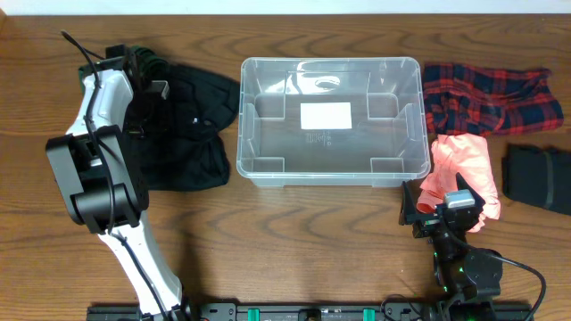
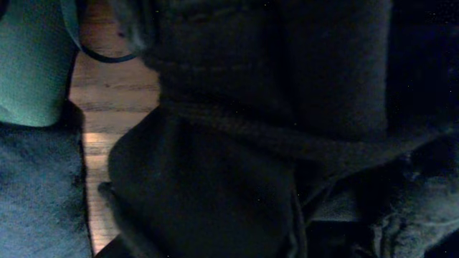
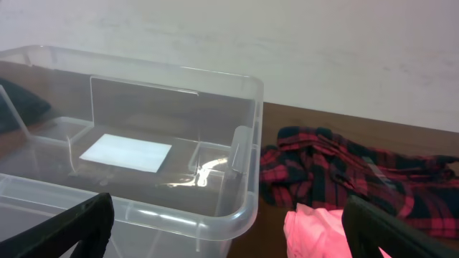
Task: Pack container
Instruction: 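Reach the left gripper to the black clothes pile and grasp it, then lift the black clothes with the left gripper and carry into the bin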
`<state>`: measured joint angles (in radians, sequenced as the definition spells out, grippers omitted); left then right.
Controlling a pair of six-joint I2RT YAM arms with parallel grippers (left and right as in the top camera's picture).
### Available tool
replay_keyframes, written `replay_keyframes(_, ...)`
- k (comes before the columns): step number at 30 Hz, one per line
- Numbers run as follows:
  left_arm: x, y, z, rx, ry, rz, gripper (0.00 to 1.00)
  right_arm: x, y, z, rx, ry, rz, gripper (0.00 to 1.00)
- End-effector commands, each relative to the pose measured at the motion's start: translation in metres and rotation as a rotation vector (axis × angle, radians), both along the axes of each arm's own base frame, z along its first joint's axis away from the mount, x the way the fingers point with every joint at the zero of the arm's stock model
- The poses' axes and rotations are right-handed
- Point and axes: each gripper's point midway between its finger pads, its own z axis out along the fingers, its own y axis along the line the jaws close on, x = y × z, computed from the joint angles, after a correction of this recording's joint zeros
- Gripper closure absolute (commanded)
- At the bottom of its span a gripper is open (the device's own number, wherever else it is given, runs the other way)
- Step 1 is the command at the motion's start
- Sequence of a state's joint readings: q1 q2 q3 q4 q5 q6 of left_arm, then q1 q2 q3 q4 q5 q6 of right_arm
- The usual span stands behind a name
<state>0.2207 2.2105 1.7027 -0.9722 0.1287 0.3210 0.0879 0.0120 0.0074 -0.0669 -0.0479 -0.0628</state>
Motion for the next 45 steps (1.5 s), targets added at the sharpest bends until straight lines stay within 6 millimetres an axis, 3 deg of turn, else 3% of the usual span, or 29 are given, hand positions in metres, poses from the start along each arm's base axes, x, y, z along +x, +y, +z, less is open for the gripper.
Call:
replay_keyframes(1, -0.014, 0.002, -0.020, 0.004, 0.075, -0.005, 0.94, 0.000, -0.003, -0.001, -0.006, 0.000, -0.015, 0.01)
replay_keyframes(5, -0.011, 0.001, -0.005, -0.005, 0.066, -0.004, 0.94, 0.000, -0.003, -0.001, -0.006, 0.000, -0.015, 0.01)
replay_keyframes(10, 0.000, -0.006, 0.049, -0.035, -0.032, 0.003, 0.94, 0.000, -0.003, -0.001, -0.006, 0.000, -0.015, 0.01)
replay_keyframes(16, 0.008, -0.011, 0.137, -0.032, -0.262, 0.051, 0.94, 0.000, -0.003, -0.001, -0.006, 0.000, -0.015, 0.01)
replay_keyframes(22, 0.004, -0.015, 0.244, -0.024, -0.572, 0.170, 0.94, 0.000, -0.003, -0.001, -0.006, 0.000, -0.015, 0.01)
replay_keyframes(27, -0.015, -0.048, 0.327, -0.115, -0.806, 0.170, 0.94, 0.000, -0.003, -0.001, -0.006, 0.000, -0.015, 0.01)
replay_keyframes(30, -0.027, -0.075, 0.362, -0.202, -0.897, 0.207, 0.94, 0.000, -0.003, -0.001, -0.006, 0.000, -0.015, 0.01)
replay_keyframes(33, -0.037, -0.107, 0.376, -0.269, -0.914, 0.182, 0.94, 0.000, -0.003, -0.001, -0.006, 0.000, -0.015, 0.01)
replay_keyframes(36, -0.040, -0.143, 0.373, -0.334, -0.882, 0.137, 0.94, 0.000, -0.003, -0.001, -0.006, 0.000, -0.015, 0.01)
replay_keyframes(39, -0.039, -0.181, 0.359, -0.411, -0.801, 0.139, 0.94, 0.000, -0.003, -0.001, -0.006, 0.000, -0.015, 0.01)
replay_keyframes(45, -0.026, -0.233, 0.316, -0.484, -0.621, 0.197, 0.94, 0.000, -0.003, -0.001, -0.006, 0.000, -0.015, 0.01)
